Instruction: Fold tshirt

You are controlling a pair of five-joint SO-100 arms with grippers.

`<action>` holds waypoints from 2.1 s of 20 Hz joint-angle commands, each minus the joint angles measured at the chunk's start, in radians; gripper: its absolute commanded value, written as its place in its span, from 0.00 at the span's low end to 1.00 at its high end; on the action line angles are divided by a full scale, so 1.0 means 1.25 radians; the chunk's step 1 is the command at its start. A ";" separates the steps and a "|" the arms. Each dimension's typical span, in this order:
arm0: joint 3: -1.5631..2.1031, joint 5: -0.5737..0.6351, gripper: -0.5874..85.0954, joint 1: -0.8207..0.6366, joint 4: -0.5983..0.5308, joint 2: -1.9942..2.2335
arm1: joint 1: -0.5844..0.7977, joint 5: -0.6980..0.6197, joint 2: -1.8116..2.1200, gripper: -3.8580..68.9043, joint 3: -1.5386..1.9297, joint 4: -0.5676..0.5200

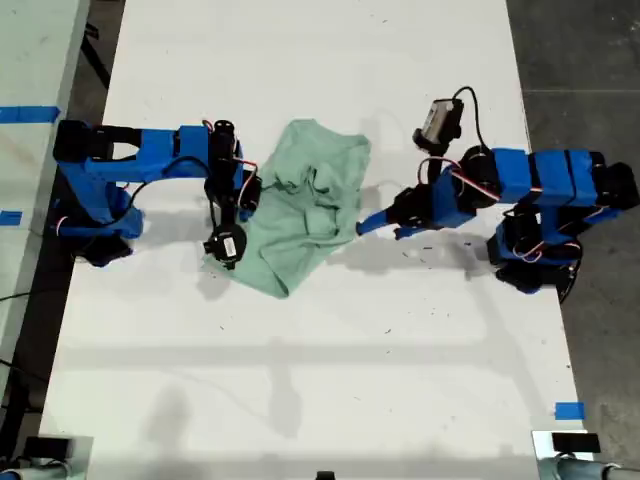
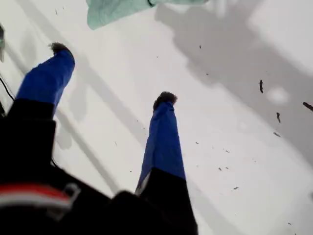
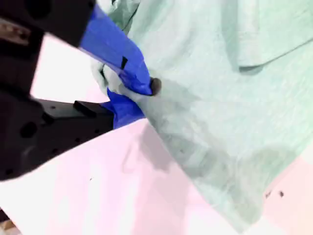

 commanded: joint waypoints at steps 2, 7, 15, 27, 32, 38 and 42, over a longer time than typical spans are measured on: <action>-0.214 0.023 0.01 0.027 -0.157 -0.141 | -0.020 0.007 0.036 0.47 -0.002 -0.027; -0.449 0.059 0.17 0.012 -0.174 -0.495 | -0.027 0.016 0.034 0.47 0.000 -0.032; -0.426 0.063 0.25 0.016 0.128 -0.281 | -0.037 0.029 0.069 0.47 0.044 -0.022; 0.430 -0.029 0.26 0.048 -0.071 0.393 | -0.079 0.141 0.439 0.48 0.383 0.036; 0.730 -0.133 0.25 0.070 -0.150 0.658 | -0.121 0.207 0.588 0.48 0.490 0.060; 0.827 -0.147 0.24 0.076 -0.162 0.776 | -0.126 0.216 0.589 0.48 0.503 0.049; 0.752 -0.106 0.23 0.070 -0.191 0.697 | -0.120 0.184 0.513 0.47 0.470 -0.021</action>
